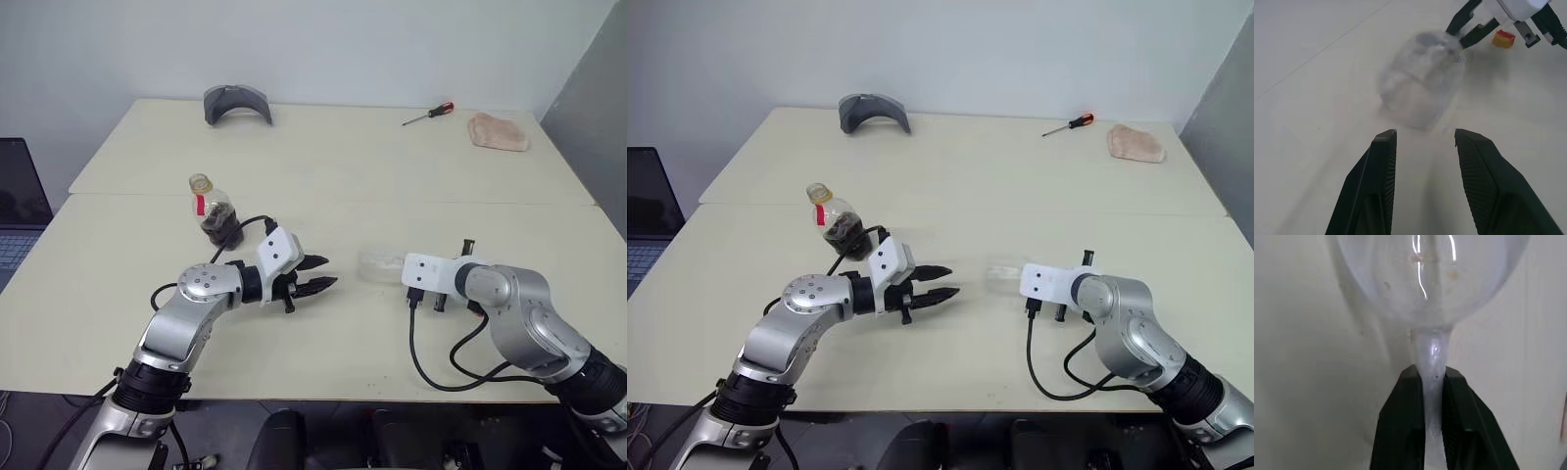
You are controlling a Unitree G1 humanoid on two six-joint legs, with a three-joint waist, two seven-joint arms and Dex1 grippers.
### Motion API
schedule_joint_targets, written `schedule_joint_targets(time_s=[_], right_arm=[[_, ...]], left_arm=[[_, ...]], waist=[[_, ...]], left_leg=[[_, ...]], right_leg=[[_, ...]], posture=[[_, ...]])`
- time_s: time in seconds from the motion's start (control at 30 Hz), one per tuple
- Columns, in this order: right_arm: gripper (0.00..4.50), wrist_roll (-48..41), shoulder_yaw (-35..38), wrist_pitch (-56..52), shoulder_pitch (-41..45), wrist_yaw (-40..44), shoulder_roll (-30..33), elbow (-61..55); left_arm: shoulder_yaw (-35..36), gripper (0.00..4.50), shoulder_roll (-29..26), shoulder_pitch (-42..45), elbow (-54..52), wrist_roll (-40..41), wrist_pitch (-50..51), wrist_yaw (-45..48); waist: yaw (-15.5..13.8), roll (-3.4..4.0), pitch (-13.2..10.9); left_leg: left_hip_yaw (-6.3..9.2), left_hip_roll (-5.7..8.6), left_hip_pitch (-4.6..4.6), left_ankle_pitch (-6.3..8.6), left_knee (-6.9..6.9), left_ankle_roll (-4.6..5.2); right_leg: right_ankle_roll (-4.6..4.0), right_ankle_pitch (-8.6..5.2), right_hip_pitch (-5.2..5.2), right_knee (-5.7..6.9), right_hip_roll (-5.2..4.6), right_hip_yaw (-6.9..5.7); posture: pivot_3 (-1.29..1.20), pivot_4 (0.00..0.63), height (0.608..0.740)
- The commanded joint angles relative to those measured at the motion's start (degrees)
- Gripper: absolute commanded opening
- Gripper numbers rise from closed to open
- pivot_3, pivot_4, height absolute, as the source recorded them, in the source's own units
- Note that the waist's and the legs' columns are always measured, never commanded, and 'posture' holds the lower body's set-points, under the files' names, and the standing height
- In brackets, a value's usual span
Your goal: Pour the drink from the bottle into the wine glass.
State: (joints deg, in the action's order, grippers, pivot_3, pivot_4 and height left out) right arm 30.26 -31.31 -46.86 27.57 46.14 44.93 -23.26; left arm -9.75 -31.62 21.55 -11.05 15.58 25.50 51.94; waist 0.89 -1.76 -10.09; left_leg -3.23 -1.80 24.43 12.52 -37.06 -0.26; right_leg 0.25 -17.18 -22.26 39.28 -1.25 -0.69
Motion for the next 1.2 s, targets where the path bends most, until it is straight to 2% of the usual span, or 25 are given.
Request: schedule_joint_targets(time_s=[0.03, 0.17, 0.33, 0.53, 0.73, 0.93, 1.2], right_arm=[[0.15, 0.5, 2.2, 0.8, 0.3, 0.3, -0.3, -0.9], [0.15, -3.1, 7.2, -0.1, 1.1, -0.9, -3.7, -1.6], [0.15, -14.2, 21.7, -7.4, 2.8, -4.7, -18.3, 1.4], [0.15, -27.0, 33.2, 5.8, 0.5, -12.4, -33.0, 10.8], [0.15, -34.1, 33.7, 24.6, -1.9, -14.2, -40.9, 23.2], [0.15, -35.5, 33.5, 43.8, 3.8, -18.8, -46.7, 39.7], [0.15, -36.4, 32.4, 54.8, 7.8, -19.2, -49.1, 51.5]], left_arm=[[0.8, 1.98, -0.2, 0.4, -1.3, 0.2, -0.9, -0.2], [2.9, 1.98, -0.5, -0.5, -2.3, 1.6, 0.7, -1.1], [6.8, 1.98, -1.0, -2.0, -3.8, 4.0, 3.3, -2.5], [10.3, 1.98, -1.8, -3.4, -6.5, 6.3, 6.3, -4.3], [11.0, 1.98, -2.3, -3.8, -8.0, 6.8, 7.3, -5.5], [11.0, 1.98, -2.4, -3.3, -8.5, 7.2, 7.9, -6.4], [11.0, 1.98, -2.6, -1.7, -7.8, 7.2, 7.5, -6.9]], waist=[[0.0, 0.00, 0.0], [0.1, 0.00, 0.0], [0.6, -0.01, 0.0], [0.6, -0.02, 0.0], [0.6, -0.02, 0.0], [0.9, -0.02, 0.0], [0.9, -0.02, 0.0]], left_leg=[[0.00, 0.00, 0.00, 0.00, 0.00, 0.00], [0.00, 0.00, 0.00, 0.00, 0.00, 0.00], [0.03, -0.03, -0.08, -0.05, 0.02, -0.09], [0.04, 0.00, -0.09, -0.05, 0.03, -0.09], [0.00, 0.02, -0.09, -0.04, 0.03, -0.08], [-0.04, -0.02, -0.26, -0.05, 0.08, -0.08], [-0.04, -0.03, -0.27, -0.06, 0.08, -0.11]], right_leg=[[0.00, 0.00, 0.00, 0.01, 0.00, 0.00], [0.00, 0.00, -0.04, 0.10, 0.00, 0.01], [-0.01, -0.01, -0.05, 0.34, 0.03, 0.01], [-0.02, 0.00, -0.03, 0.35, 0.00, 0.00], [-0.02, 0.00, -0.05, 0.39, 0.00, 0.05], [-0.03, -0.01, -0.04, 0.51, 0.03, 0.10], [-0.06, -0.02, -0.03, 0.57, 0.01, 0.09]], posture=[[0.00, 0.150, 0.740], [0.00, 0.150, 0.740], [0.00, 0.150, 0.740], [0.00, 0.150, 0.740], [0.00, 0.150, 0.740], [0.00, 0.150, 0.740], [0.00, 0.150, 0.740]])
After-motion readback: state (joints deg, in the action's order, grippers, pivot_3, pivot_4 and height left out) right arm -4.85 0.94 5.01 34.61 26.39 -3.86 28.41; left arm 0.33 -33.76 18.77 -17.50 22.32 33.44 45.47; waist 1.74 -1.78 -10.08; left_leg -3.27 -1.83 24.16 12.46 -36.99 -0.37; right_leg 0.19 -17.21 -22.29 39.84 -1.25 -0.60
